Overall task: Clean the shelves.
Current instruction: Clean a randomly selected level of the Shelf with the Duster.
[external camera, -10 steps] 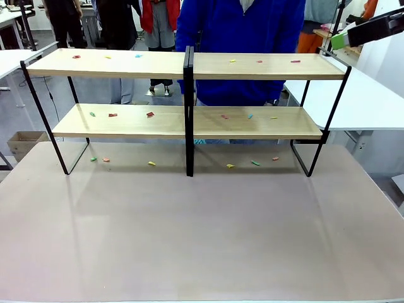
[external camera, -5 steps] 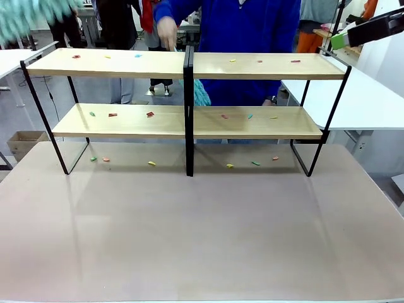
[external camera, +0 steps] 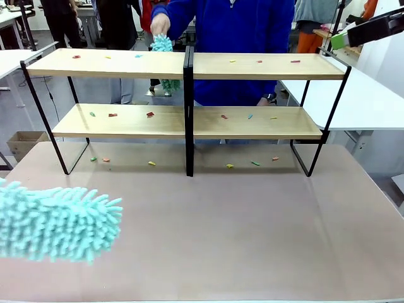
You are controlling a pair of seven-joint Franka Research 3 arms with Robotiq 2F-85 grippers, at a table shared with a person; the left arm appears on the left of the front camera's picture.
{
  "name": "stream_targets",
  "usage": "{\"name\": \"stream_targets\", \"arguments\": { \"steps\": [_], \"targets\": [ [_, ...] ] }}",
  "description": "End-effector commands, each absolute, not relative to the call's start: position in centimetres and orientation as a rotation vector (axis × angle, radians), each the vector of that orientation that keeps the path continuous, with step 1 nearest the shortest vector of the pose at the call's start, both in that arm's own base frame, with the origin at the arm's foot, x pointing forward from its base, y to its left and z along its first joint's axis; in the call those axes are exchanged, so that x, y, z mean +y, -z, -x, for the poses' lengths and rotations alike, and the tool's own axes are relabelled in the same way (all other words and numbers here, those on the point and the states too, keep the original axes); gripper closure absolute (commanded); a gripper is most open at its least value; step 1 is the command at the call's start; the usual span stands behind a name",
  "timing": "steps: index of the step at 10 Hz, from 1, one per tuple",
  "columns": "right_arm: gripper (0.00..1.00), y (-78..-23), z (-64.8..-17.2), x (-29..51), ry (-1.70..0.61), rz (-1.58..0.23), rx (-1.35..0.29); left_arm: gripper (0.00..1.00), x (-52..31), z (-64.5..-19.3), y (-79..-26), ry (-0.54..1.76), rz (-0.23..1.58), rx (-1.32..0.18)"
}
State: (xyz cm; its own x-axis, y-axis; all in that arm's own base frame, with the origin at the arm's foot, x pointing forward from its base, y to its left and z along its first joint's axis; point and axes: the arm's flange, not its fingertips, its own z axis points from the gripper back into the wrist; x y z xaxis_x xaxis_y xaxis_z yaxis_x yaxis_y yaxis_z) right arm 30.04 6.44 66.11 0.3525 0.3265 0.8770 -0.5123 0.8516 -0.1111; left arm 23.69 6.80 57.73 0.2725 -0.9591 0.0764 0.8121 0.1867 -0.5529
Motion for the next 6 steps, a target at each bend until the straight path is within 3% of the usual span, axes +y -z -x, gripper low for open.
{"name": "stream_targets", "arguments": {
  "steps": [1,2,4,6],
  "targets": [
    [0.0,-66.2,-30.1,6.4,-0.546,-0.194,-1.084,0.87,7.4,-25.4,-54.9,1.105,0.347,0.353],
    [0.0,-66.2,-30.1,6.4,-0.546,-0.194,-1.084,0.87,6.8,-23.7,-57.7,1.276,0.552,0.317],
    [0.0,-66.2,-30.1,6.4,-0.546,-0.194,-1.084,0.87,6.7,-24.9,-55.6,1.211,0.463,0.324],
    [0.0,-66.2,-30.1,6.4,-0.546,-0.194,-1.084,0.87,3.2,-30.6,-53.5,1.022,0.516,0.227]
  ]
}}
